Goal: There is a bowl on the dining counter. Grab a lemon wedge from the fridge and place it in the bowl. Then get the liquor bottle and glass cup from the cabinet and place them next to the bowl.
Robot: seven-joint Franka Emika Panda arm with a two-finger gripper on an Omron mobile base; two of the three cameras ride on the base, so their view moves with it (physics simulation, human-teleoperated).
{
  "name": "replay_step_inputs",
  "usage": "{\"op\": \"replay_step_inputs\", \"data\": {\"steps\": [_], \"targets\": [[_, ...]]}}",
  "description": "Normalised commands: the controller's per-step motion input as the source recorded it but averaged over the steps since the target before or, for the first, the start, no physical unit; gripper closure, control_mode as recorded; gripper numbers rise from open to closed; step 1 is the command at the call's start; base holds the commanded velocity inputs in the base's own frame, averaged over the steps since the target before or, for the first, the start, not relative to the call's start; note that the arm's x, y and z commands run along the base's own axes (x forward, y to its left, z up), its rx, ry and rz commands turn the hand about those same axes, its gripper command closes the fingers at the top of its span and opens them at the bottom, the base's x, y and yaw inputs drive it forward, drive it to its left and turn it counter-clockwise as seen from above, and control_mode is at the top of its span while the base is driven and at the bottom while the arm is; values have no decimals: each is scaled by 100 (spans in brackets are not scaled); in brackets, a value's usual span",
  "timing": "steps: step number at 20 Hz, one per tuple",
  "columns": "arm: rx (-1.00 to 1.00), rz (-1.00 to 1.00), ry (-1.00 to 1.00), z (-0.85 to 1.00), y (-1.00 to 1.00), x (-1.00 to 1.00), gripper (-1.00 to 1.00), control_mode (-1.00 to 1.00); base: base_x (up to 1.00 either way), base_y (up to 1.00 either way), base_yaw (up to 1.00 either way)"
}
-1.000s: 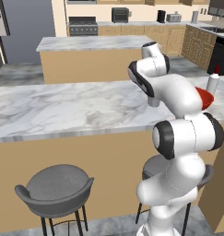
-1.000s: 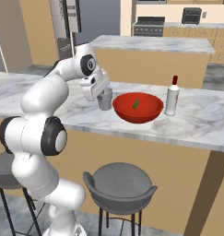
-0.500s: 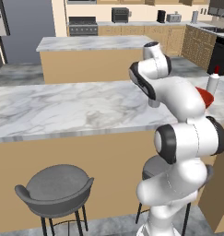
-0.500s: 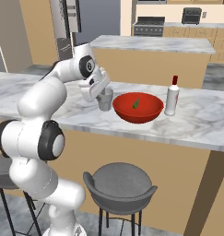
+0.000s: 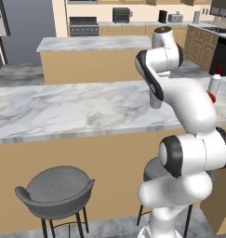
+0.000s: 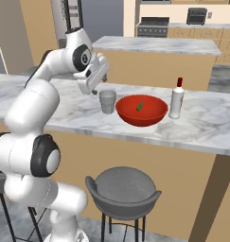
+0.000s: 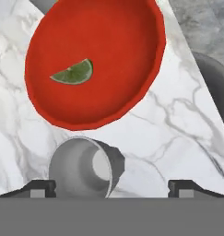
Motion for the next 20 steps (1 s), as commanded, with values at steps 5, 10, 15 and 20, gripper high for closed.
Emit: {"op": "replay_step_inputs", "data": {"steps": [5,10,15,20], "targets": [[1,14,-10,68,19,-98,-100,-100,0,0,0],[0,27,0,7,22,-100,-100,-100,0,0,0],[0,25,1,-4,10,-100,-100,-100,0,0,0],[-3,27,1,-22,1,-97,-100,-100,0,0,0]]}}
